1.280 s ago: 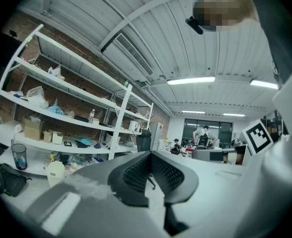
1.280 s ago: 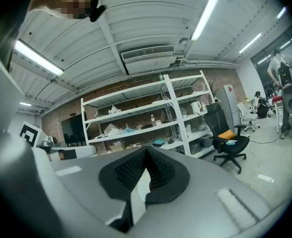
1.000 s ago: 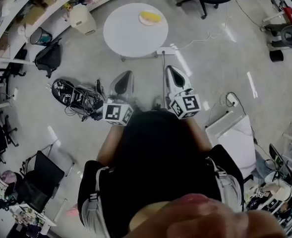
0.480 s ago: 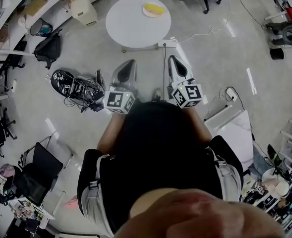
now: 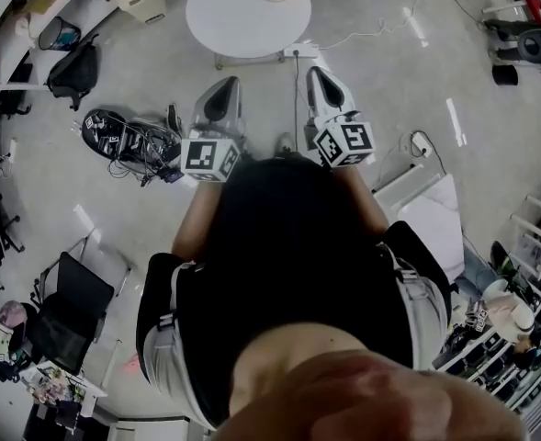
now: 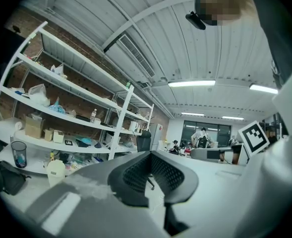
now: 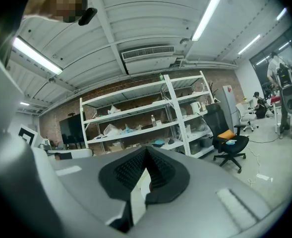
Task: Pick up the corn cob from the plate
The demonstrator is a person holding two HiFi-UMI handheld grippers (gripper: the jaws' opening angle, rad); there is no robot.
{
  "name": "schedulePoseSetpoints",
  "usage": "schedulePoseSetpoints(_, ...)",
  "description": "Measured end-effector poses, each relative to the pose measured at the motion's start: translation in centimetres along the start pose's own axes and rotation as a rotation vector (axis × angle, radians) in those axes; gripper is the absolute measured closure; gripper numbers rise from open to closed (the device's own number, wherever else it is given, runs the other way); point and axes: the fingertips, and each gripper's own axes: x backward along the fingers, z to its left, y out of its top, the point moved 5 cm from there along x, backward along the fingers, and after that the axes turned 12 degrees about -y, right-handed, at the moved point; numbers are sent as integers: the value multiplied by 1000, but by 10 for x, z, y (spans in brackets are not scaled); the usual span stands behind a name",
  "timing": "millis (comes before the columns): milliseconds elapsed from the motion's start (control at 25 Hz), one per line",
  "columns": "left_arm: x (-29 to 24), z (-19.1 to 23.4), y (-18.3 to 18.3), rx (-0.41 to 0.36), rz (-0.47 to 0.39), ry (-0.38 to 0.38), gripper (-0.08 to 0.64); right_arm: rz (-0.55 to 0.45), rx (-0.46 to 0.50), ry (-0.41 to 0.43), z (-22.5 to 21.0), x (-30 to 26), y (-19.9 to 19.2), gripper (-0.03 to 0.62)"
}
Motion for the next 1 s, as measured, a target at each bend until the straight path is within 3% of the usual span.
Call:
schedulePoseSetpoints(520,27,18,4,18,-30,-45,558,-47,-18,-47,36,-5,-2,586)
schedulePoseSetpoints(1000,-23,36,12,12,-43,-15,558,-34,-40,-15,9,-57,6,586)
